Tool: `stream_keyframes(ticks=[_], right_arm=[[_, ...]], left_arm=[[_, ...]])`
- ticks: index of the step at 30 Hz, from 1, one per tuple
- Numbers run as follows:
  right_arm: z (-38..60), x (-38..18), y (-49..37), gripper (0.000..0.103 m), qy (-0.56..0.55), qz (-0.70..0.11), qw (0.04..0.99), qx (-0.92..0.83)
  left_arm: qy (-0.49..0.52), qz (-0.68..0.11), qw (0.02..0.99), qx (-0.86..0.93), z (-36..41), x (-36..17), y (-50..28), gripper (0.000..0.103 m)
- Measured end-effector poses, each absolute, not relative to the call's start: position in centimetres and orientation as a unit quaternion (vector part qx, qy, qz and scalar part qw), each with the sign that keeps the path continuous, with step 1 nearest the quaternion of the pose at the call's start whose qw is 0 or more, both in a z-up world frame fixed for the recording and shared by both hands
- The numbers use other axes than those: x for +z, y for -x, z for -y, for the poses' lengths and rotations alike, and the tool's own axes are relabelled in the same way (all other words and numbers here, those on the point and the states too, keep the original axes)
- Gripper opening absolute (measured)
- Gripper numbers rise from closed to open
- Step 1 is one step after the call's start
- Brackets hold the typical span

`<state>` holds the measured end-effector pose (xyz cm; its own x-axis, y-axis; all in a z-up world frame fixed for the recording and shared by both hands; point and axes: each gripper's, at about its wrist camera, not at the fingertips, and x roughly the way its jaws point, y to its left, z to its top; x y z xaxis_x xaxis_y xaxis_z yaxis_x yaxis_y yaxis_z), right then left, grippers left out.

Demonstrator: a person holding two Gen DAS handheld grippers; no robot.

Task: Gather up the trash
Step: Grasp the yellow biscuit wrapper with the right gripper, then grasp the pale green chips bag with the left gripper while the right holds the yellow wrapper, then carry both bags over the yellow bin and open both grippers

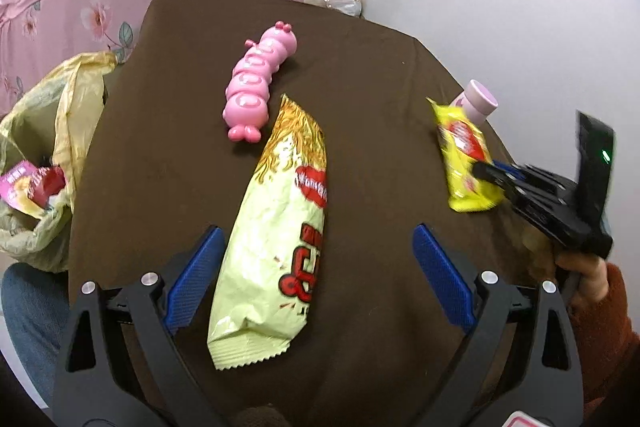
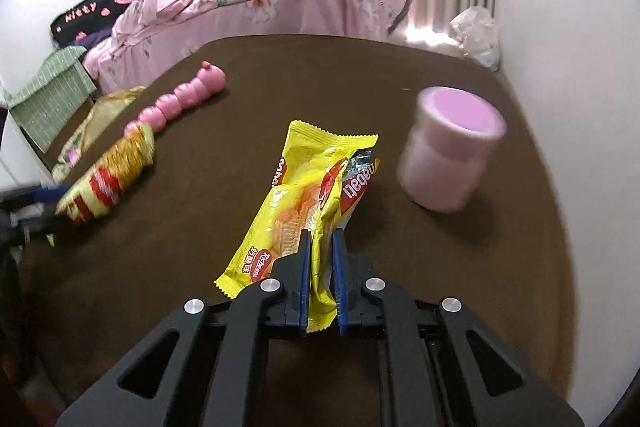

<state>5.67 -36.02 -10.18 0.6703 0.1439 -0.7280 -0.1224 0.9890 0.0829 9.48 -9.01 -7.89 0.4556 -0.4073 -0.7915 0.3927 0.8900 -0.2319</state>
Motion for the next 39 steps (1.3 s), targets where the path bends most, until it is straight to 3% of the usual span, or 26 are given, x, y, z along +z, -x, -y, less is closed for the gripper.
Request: stream_keyframes(ticks=[3, 9, 11, 14, 27, 39], right_arm=[[38.0, -9.7, -3.5, 0.011, -0.024, -0.391, 0.918, 0.059], [40.2, -9.6, -0.7, 0.011, -0.067, -0.379, 0.921, 0.053], [40.0, -9.7, -0.3, 0.011, -0.068, -0.374, 0.923, 0.054], [39.4, -9.5, 0.2, 0.011, -0.065, -0.362, 0.928, 0.06], [37.0, -5.8, 2.8, 0.011, -0.007, -0.309, 0.948, 0.08], [33.6, 0.6, 2.9, 0.011, 0.0, -0.244, 0.961, 0.127]], left_arm=[[0.007, -0.471, 0.857, -0.208, 8.8, -8.0, -9.8, 0.088], [0.039, -0.496, 0.851, -0.169, 7.3, -8.2, -10.3, 0.065], [0.036, -0.5, 0.848, -0.17, 7.4, -8.2, -10.1, 0.044], [0.03, -0.498, 0.848, -0.178, 8.0, -7.9, -9.4, 0.033], [-0.041, -0.407, 0.888, -0.21, 11.7, -3.0, -5.4, 0.031], [-0.026, -0.344, 0.919, -0.194, 8.7, 1.5, -3.7, 0.031]])
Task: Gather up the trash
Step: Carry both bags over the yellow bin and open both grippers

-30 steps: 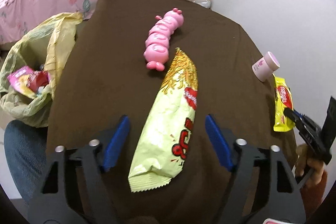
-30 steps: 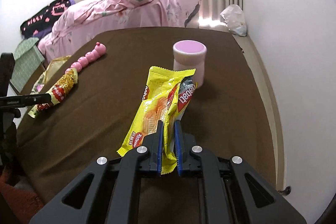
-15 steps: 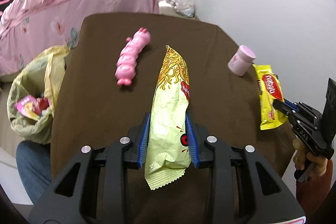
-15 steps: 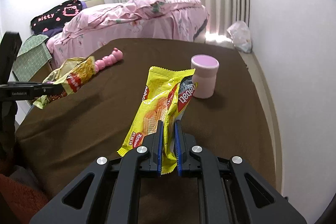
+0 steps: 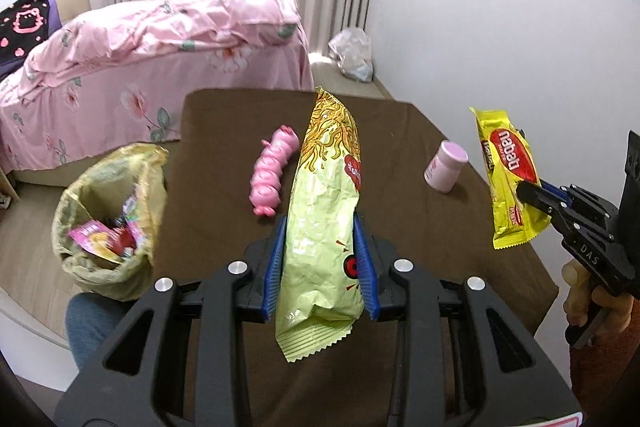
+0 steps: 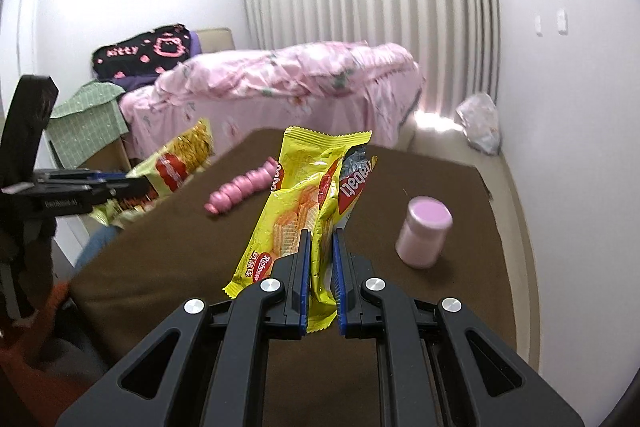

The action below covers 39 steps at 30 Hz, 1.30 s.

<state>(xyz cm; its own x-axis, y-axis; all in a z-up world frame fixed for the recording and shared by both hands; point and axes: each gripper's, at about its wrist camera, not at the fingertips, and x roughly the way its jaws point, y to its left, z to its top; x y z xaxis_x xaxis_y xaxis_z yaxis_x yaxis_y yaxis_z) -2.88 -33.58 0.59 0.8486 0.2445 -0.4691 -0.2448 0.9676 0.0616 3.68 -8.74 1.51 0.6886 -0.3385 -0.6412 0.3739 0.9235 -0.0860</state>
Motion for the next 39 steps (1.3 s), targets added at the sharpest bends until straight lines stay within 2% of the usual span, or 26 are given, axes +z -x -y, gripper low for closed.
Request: stream_keyframes(ticks=[12, 21, 26, 33, 39], right_arm=[[22.6, 5.5, -1.5, 0.011, 0.071, -0.227, 0.948, 0.21], [15.3, 5.9, -7.4, 0.011, 0.098, -0.25, 0.927, 0.261], [10.7, 4.3, -11.7, 0.011, 0.13, -0.269, 0.908, 0.295], [3.2, -0.9, -17.6, 0.011, 0.162, -0.316, 0.865, 0.356], [0.2, -5.1, -21.5, 0.011, 0.172, -0.367, 0.833, 0.376]], left_arm=[[0.043, -0.283, 0.954, -0.084, -3.4, 5.0, -5.4, 0.031], [0.11, -0.288, 0.951, -0.005, -11.0, 1.9, -8.9, 0.031], [0.15, -0.307, 0.94, 0.017, -13.8, -0.9, -10.5, 0.031], [0.184, -0.328, 0.925, 0.05, -16.4, -4.2, -12.5, 0.031], [0.167, -0.348, 0.922, 0.036, -15.4, -5.5, -14.5, 0.031]])
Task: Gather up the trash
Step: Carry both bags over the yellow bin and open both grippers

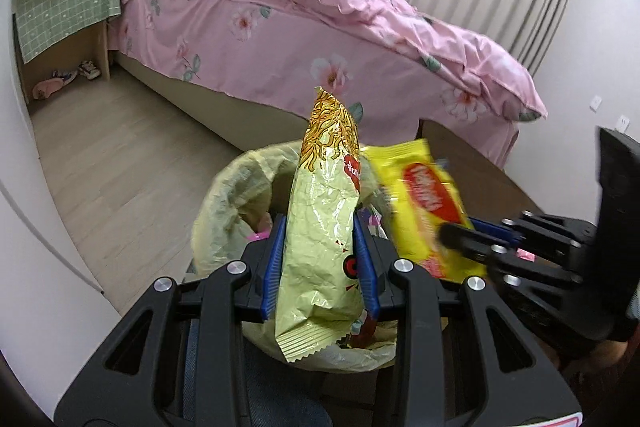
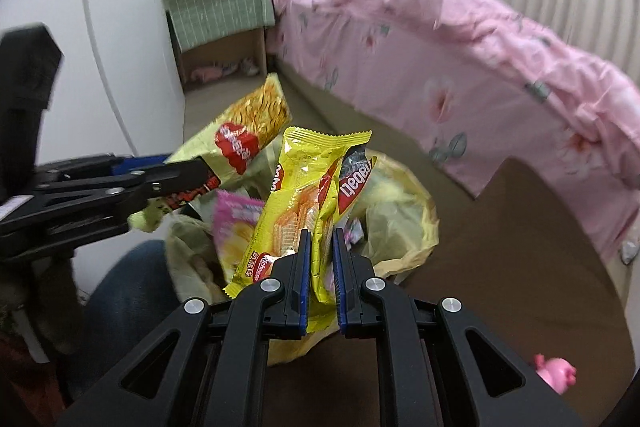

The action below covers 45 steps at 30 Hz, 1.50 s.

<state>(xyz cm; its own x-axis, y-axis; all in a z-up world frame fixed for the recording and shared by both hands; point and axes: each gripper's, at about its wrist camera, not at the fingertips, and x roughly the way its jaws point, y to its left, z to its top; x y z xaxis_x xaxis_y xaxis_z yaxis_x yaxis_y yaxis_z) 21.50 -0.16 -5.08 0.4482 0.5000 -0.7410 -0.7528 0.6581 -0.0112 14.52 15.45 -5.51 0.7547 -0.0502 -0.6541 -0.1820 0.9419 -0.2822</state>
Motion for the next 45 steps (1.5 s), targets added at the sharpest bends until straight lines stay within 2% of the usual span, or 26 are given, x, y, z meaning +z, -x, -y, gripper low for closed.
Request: stream_keyframes(ticks=[4, 12, 23, 26, 28, 30, 31, 32, 35, 38, 40, 45], right_arm=[[1.2, -6.7, -22.9, 0.011, 0.15, -0.399, 0.83, 0.36], [2.2, -7.4, -23.0, 0.011, 0.138, -0.405, 0.829, 0.361], [0.1, -7.2, -23.8, 0.011, 0.149, -0.4, 0.826, 0.368], [0.2, -7.1, -23.9, 0.012, 0.141, -0.4, 0.826, 0.371], [0.3, -7.1, -23.9, 0.016, 0.142, -0.4, 0.829, 0.363], [0.7, -7.0, -23.6, 0.038, 0.141, -0.398, 0.832, 0.361], [0.9, -6.8, -23.5, 0.042, 0.136, -0.397, 0.831, 0.366], [1.3, -6.6, -23.2, 0.044, 0.127, -0.396, 0.829, 0.372], [2.7, -5.4, -22.1, 0.044, 0.11, -0.388, 0.839, 0.365], [5.2, -4.1, -20.3, 0.044, 0.088, -0.381, 0.852, 0.349], [7.0, -3.1, -18.8, 0.044, 0.078, -0.371, 0.863, 0.333], [13.1, -1.1, -13.7, 0.044, 0.033, -0.361, 0.888, 0.284]], left_arm=[[0.167, -0.369, 0.914, 0.031, -14.9, -7.1, -16.3, 0.031], [0.202, -0.421, 0.884, 0.01, -14.6, -10.5, -18.9, 0.031], [0.219, -0.407, 0.887, 0.007, -15.1, -10.1, -18.5, 0.032], [0.238, -0.396, 0.887, 0.006, -15.7, -9.9, -18.2, 0.04], [0.251, -0.387, 0.887, 0.008, -16.2, -9.6, -18.1, 0.048], [0.264, -0.379, 0.887, 0.014, -16.7, -9.3, -17.9, 0.054], [0.269, -0.375, 0.887, 0.017, -16.9, -9.1, -17.7, 0.058], [0.273, -0.37, 0.888, 0.021, -17.1, -8.7, -17.5, 0.064], [0.262, -0.354, 0.897, 0.029, -16.9, -7.1, -16.7, 0.076], [0.213, -0.353, 0.91, 0.041, -15.6, -5.0, -15.5, 0.083], [0.184, -0.349, 0.918, 0.046, -14.4, -3.7, -14.2, 0.086], [0.122, -0.325, 0.937, 0.048, -10.1, -1.0, -9.0, 0.087]])
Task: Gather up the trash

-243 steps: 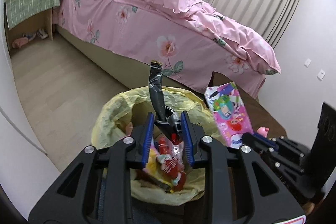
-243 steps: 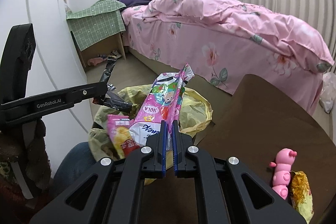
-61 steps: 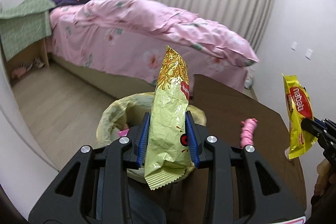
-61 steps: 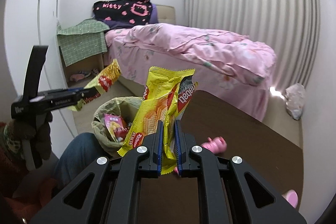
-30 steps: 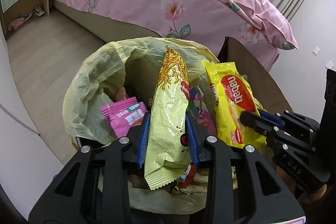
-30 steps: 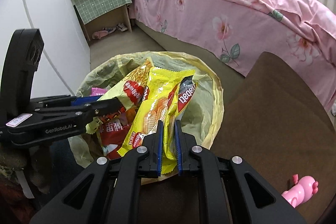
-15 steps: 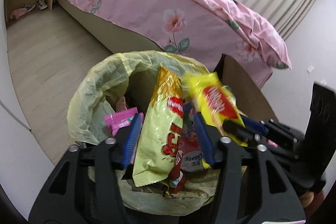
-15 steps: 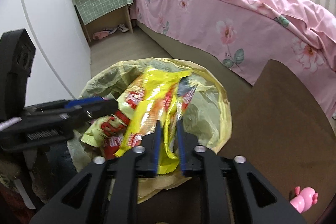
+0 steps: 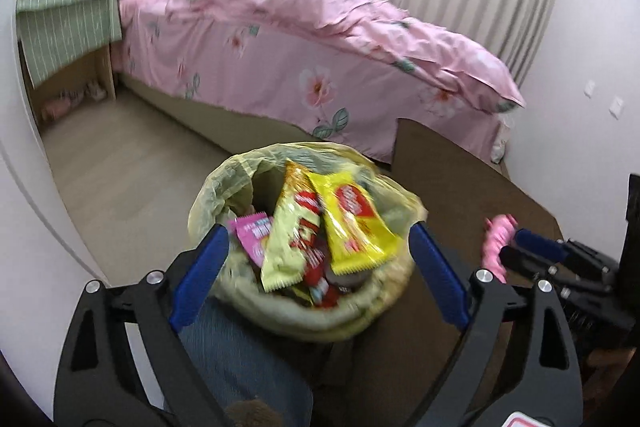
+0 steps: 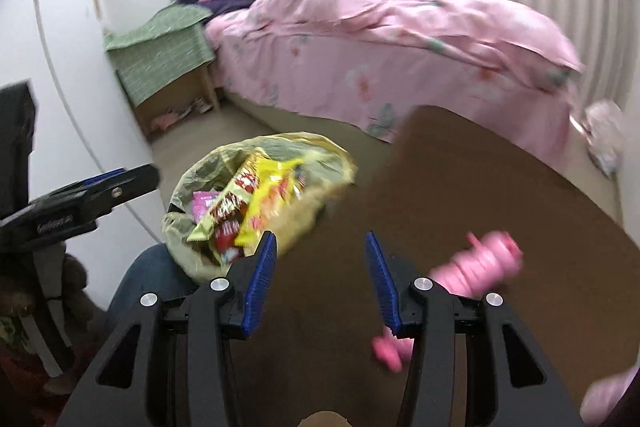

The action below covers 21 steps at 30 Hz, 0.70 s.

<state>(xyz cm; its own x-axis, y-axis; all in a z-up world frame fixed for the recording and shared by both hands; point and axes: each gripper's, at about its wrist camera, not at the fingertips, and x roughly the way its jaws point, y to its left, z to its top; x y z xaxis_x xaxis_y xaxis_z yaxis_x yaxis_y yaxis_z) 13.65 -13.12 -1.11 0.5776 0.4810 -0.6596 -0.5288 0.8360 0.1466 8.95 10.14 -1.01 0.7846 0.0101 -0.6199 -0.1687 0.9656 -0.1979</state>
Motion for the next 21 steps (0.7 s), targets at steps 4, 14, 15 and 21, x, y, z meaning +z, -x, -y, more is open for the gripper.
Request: stream_keyframes(ticks=[4, 14, 15, 21], right_arm=[[16.7, 0.2, -8.9, 0.044, 0.02, -0.336, 0.908, 0.249], [20.4, 0.8, -0.5, 0.044, -0.016, -0.302, 0.926, 0.227], [20.5, 0.8, -0.2, 0.044, -0.017, -0.301, 0.926, 0.226], [20.5, 1.7, 0.9, 0.044, -0.015, -0.283, 0.931, 0.23]], left_arm=[[0.081, -0.324, 0.941, 0.064, -6.7, -0.1, -5.3, 0.087], [0.045, -0.324, 0.939, 0.103, -3.0, 1.2, 0.4, 0.087], [0.042, -0.323, 0.94, 0.102, -2.8, 1.2, 0.6, 0.087], [0.038, -0.303, 0.947, 0.103, -2.4, 2.2, 1.8, 0.087]])
